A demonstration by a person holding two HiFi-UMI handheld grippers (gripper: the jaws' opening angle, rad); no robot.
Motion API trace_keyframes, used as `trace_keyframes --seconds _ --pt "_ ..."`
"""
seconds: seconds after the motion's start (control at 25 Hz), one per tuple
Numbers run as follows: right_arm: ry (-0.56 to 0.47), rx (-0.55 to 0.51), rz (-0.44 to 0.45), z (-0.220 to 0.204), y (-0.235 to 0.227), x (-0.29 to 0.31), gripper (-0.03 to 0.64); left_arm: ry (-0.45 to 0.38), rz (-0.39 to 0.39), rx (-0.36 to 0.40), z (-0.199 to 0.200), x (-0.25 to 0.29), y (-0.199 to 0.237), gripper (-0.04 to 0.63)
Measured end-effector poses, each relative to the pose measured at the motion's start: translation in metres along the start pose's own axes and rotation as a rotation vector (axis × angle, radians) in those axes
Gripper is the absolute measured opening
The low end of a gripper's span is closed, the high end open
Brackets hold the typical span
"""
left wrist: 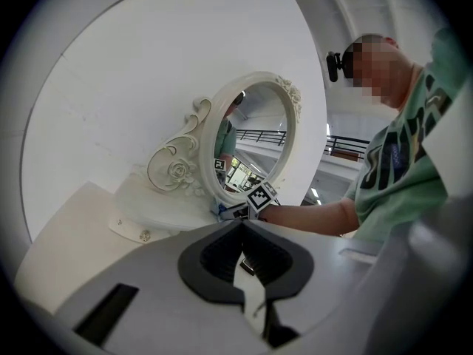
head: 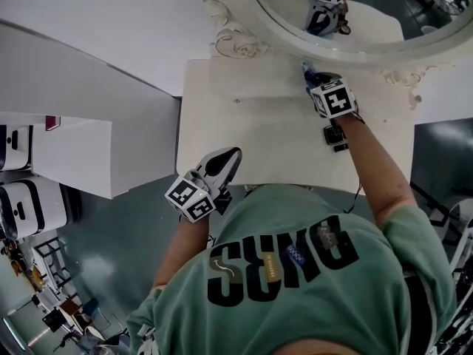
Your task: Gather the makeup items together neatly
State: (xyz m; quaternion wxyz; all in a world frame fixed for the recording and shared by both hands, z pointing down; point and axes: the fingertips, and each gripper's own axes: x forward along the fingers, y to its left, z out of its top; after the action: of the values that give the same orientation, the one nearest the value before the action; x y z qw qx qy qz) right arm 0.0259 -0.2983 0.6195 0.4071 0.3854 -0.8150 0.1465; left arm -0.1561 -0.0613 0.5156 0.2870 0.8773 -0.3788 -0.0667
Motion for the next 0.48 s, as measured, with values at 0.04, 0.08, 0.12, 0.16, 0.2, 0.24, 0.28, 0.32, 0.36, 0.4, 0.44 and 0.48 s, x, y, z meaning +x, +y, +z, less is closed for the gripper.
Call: trace_keyframes --seconds 0.04,0.08,0.12,0.16,0.2,0.24,0.28,0.32,0.36,0.4,0.44,0.48 --pt "0.01 0.043 0.018 0.0 0.0 0.006 0.134 0.0 0.005 -0.003 0.0 -0.001 0.002 0.009" --pt "0.019 0.084 0.042 0.0 0.002 0.01 0.177 -0.001 0.01 -0.006 0.0 -0.003 0.004 0.009" --pt "0.03 0.116 0.07 0.001 0.006 0.014 0.212 -0.003 0.016 -0.008 0.001 -0.005 0.006 0.009" --pt "0.043 0.139 0.101 0.0 0.012 0.016 0.241 -0.006 0.022 -0.011 0.001 -0.008 0.008 0.009" --pt "0.059 0.153 0.124 -0.002 0.017 0.018 0.274 -0.009 0.027 -0.015 0.001 -0.011 0.01 0.009" --pt "0.071 0.162 0.135 -0.004 0.022 0.02 0.292 -0.013 0.03 -0.018 0.001 -0.013 0.012 0.009" --pt "0.076 0.172 0.13 -0.006 0.023 0.021 0.305 -0.015 0.032 -0.021 0.0 -0.015 0.013 0.009" --pt "0.073 0.19 0.115 -0.006 0.022 0.023 0.301 -0.016 0.034 -0.024 0.0 -0.016 0.014 0.009" --pt "0.068 0.219 0.098 -0.005 0.02 0.023 0.294 -0.016 0.033 -0.025 0.001 -0.017 0.014 0.009" --pt "0.062 0.257 0.08 -0.004 0.017 0.024 0.291 -0.017 0.031 -0.024 0.001 -0.018 0.014 0.009" --pt "0.059 0.293 0.06 -0.002 0.013 0.025 0.285 -0.018 0.027 -0.022 0.001 -0.019 0.013 0.009" --pt "0.058 0.321 0.034 -0.001 0.01 0.026 0.282 -0.019 0.024 -0.02 0.001 -0.02 0.013 0.009"
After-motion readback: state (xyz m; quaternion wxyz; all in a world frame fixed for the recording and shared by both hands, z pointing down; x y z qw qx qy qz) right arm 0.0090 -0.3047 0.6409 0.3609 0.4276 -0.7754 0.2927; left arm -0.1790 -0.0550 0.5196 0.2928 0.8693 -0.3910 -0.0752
